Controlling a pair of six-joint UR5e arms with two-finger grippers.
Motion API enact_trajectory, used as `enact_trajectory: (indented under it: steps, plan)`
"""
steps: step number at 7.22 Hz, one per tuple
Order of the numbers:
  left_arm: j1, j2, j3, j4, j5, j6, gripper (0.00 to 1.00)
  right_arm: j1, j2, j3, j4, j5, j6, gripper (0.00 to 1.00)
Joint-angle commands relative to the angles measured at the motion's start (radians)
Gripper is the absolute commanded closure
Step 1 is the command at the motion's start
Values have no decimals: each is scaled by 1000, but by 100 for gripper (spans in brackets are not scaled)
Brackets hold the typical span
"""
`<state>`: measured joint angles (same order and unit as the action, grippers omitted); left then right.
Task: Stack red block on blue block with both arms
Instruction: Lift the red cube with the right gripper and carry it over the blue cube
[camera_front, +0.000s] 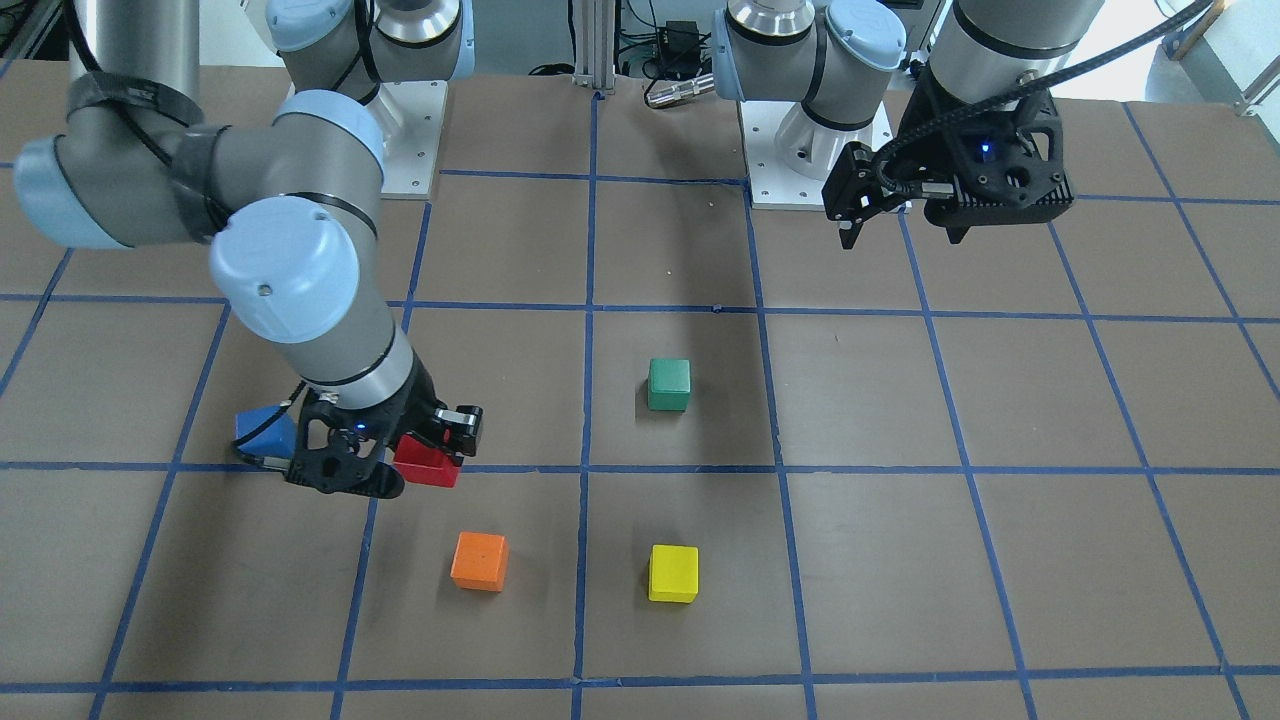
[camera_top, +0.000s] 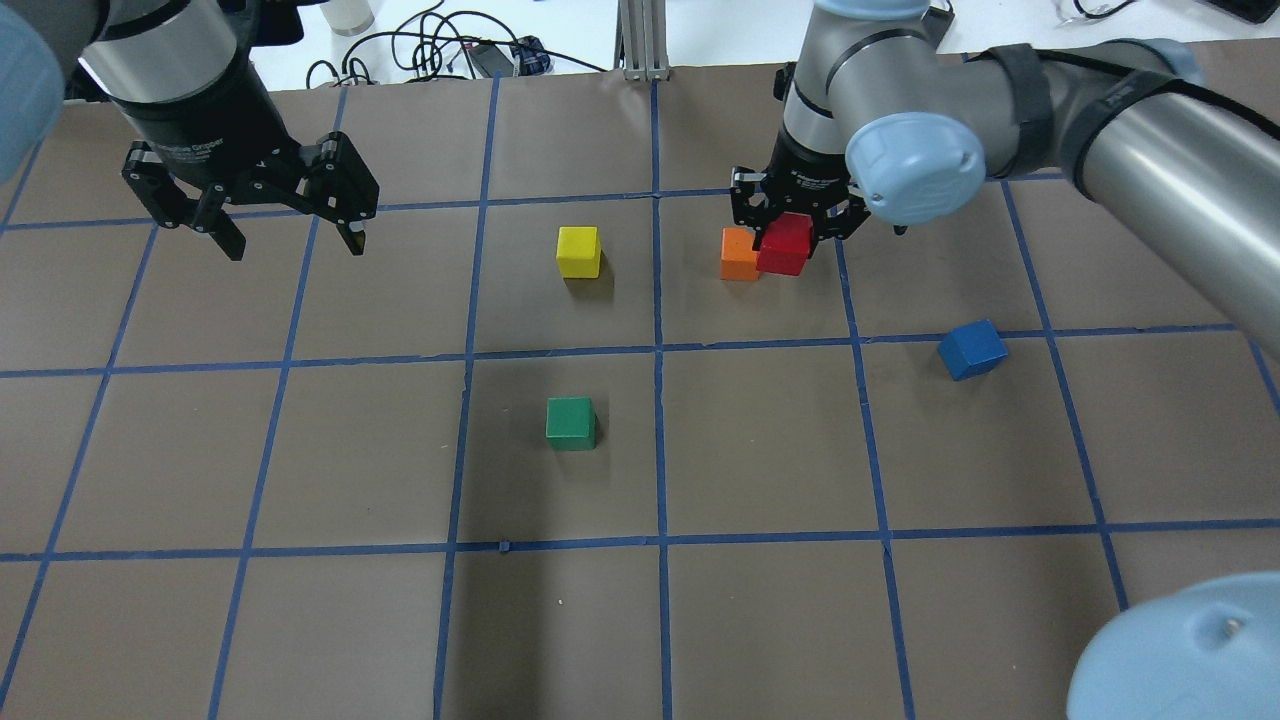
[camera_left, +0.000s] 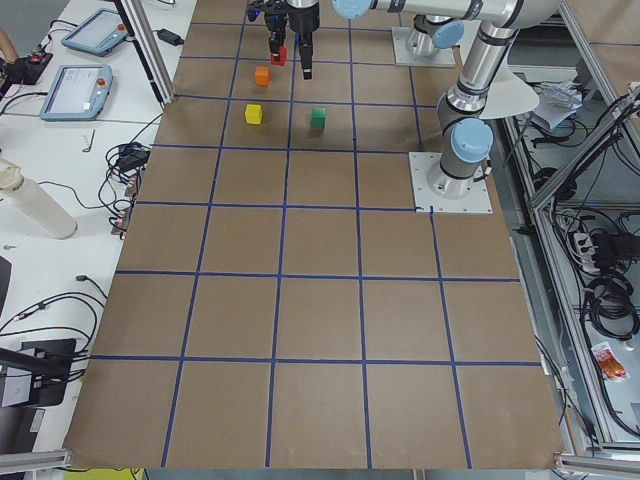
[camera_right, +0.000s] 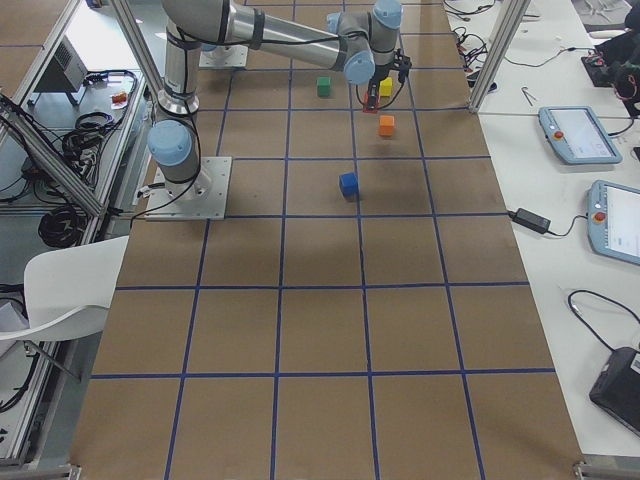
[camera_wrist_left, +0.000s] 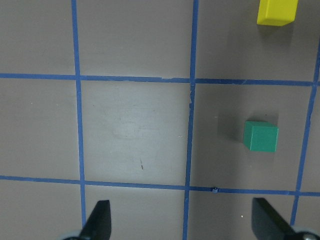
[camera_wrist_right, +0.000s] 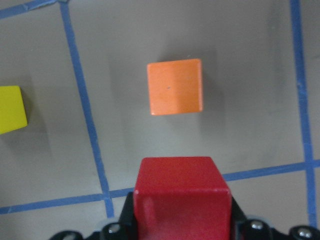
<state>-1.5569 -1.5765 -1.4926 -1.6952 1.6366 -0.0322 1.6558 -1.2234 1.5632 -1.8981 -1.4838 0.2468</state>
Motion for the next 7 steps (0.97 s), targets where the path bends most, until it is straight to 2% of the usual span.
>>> enact_trajectory:
  steps: [1, 2, 3, 5, 6, 7]
  plan:
    - [0, 1, 0, 2, 0, 3, 0, -118, -83, 4, 124, -3, -201, 100]
    - [0, -2, -1, 2, 0, 0, 0, -145, -100, 6, 129, -32, -359, 100]
    - [0, 1, -2, 2, 2, 0, 0, -175, -100, 20, 128, -77, -435, 100]
    - [0, 0, -2, 2, -1, 3, 0, -241, -102, 92, 81, -78, -592, 100]
    - [0, 0, 0, 3, -3, 3, 0, -267, -104, 125, 7, -79, -669, 100]
    - [0, 0, -1, 2, 0, 3, 0, -278, -104, 168, -19, -79, -693, 100]
